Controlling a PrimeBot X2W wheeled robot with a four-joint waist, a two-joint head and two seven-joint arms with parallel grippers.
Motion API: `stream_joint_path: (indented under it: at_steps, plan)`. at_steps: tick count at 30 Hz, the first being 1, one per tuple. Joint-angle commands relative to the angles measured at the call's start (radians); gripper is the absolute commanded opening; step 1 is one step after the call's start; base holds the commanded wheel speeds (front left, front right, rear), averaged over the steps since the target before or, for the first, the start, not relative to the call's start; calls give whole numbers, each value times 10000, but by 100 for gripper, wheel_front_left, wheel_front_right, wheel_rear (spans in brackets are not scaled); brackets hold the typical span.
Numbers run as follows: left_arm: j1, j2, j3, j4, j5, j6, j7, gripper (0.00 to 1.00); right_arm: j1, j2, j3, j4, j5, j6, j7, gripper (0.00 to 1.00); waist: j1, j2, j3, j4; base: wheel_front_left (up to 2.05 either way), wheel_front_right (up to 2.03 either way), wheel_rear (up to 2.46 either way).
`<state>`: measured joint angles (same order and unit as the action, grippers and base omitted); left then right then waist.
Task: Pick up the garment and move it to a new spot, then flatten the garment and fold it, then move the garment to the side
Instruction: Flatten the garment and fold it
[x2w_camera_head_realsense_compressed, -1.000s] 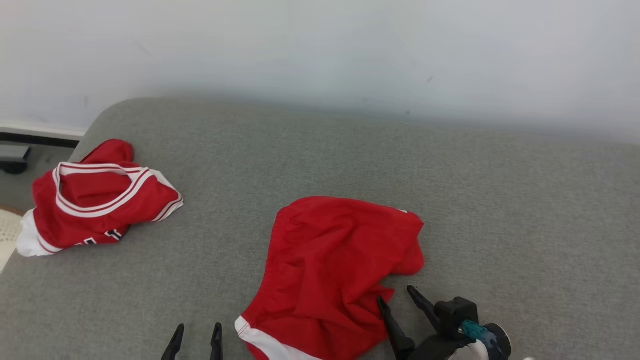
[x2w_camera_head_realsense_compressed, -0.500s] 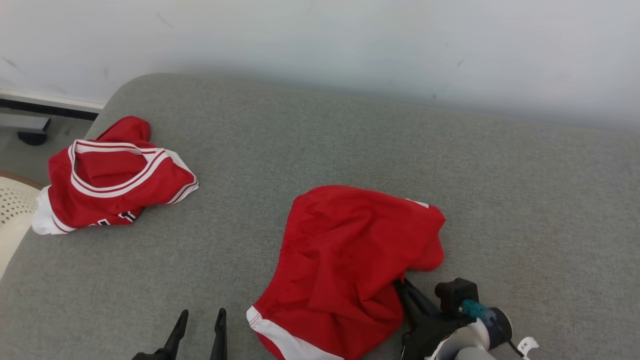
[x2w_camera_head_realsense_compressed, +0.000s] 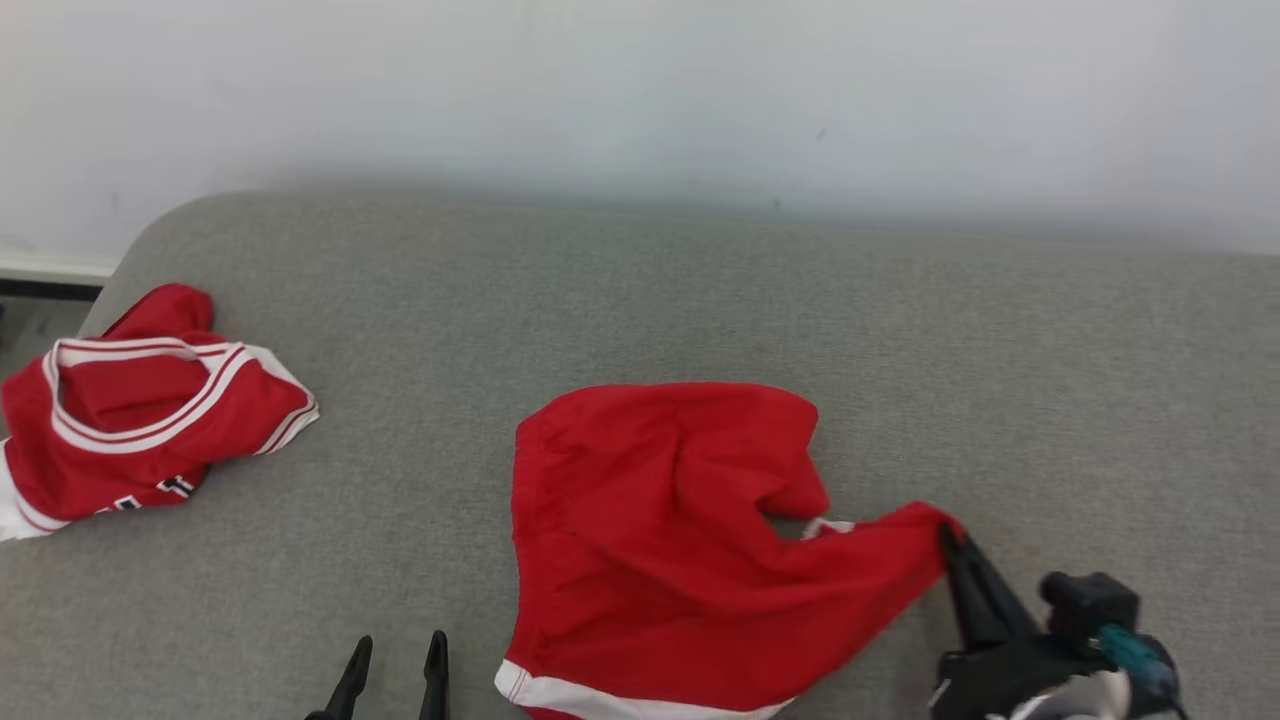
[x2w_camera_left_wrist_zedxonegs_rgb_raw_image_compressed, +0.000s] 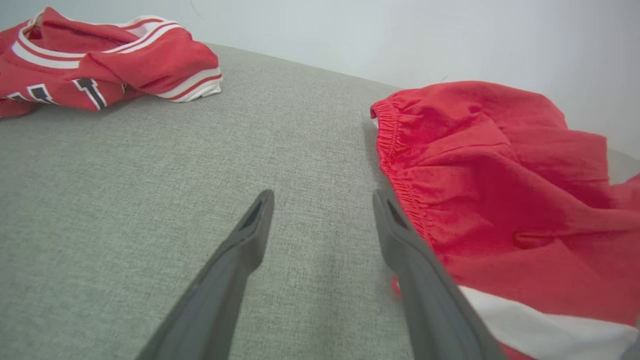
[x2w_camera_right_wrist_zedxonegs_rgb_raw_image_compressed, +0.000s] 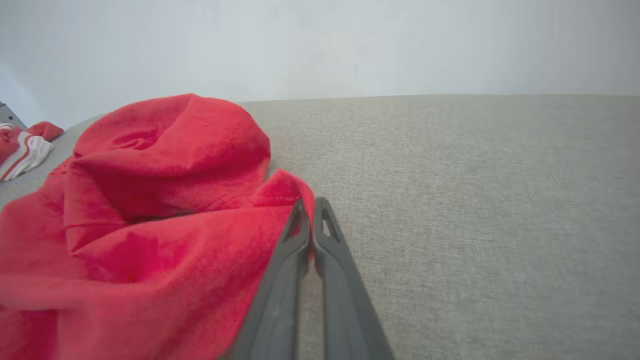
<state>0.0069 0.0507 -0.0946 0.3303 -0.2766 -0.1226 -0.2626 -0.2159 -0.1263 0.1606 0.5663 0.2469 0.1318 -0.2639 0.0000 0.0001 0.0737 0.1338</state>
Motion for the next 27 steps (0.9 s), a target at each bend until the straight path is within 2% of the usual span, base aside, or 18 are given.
stream_joint_path:
  at_steps: [1, 6, 15, 21, 27]
  plan:
    - [135, -5, 15, -1, -33, 55, -23, 100, 308, -138, -319, -284, 137, -22, -17, 0, 0, -1, -204, -341, 0, 0, 0]
    - [249, -3, -26, -6, -60, 53, -23, 100, 1386, -175, -1124, -864, 476, -22, -16, 0, 0, -1, -407, -532, 0, 0, 0]
    - [379, -4, 168, -4, -119, 35, -23, 100, 2418, 49, -896, -2091, 645, -22, -16, 0, 0, -1, -510, -647, 0, 0, 0]
    - [464, -4, 174, 44, -130, 22, -23, 100, 1976, 40, -620, -2724, 520, -22, 155, 0, 0, -1, -565, -641, 0, 0, 0]
    - [221, -4, -22, 94, -175, 18, -23, 100, 519, 18, -20, -2129, 205, -22, 630, 0, 0, -1, -507, -400, 0, 0, 0]
